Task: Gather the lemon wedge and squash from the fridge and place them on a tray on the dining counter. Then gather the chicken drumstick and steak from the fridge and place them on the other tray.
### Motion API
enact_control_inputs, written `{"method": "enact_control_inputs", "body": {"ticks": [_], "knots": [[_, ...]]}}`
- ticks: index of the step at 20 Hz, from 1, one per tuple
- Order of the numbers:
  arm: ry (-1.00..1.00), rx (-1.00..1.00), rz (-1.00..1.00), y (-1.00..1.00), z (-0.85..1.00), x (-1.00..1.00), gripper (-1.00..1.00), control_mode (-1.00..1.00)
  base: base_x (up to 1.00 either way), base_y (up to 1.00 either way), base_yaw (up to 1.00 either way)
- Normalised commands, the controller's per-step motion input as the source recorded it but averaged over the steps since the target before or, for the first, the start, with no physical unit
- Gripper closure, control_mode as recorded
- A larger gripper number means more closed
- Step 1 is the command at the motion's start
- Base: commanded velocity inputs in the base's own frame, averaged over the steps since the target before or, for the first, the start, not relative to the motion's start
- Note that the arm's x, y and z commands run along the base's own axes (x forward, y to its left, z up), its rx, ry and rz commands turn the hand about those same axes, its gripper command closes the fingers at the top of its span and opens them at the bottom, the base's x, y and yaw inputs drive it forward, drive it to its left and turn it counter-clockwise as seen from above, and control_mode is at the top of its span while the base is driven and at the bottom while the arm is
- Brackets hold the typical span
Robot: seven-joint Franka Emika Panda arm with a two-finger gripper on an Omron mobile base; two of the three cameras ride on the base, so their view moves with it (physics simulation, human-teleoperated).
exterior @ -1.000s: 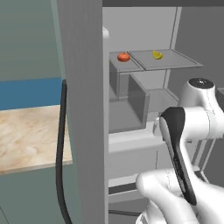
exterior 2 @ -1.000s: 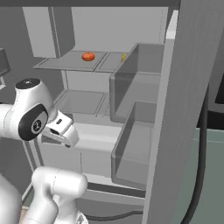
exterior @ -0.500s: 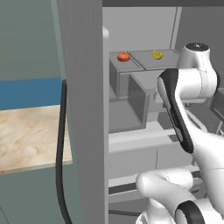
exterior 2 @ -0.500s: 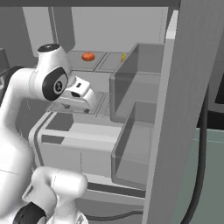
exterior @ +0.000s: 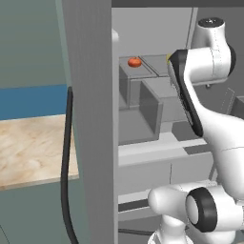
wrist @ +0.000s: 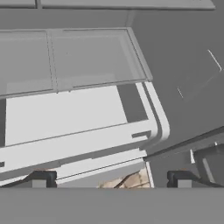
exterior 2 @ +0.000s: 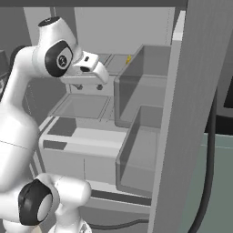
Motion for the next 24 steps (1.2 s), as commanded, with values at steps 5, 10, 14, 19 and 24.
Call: {"method": "enact_control_inputs", "body": {"ticks": [5, 10, 14, 19, 24], "knots": [[-0.05, -0.01, 0.04, -0.36, 0.19, 0.52, -1.0, -1.0, 0.0, 0.0, 0.0], [-0.12, -0.01, 0.05, -0.2, 0.0, 0.51, -1.0, -1.0, 0.0, 0.0, 0.0], [-0.18, -0.02, 0.05, -0.05, 0.0, 0.52, -1.0, -1.0, 0.0, 0.0, 0.0], [-0.07, 0.0, 0.06, -0.1, 0.0, 0.61, -1.0, -1.0, 0.0, 0.0, 0.0], [0.0, 0.0, 0.07, -0.17, 0.0, 0.66, -1.0, -1.0, 0.0, 0.0, 0.0]]}}
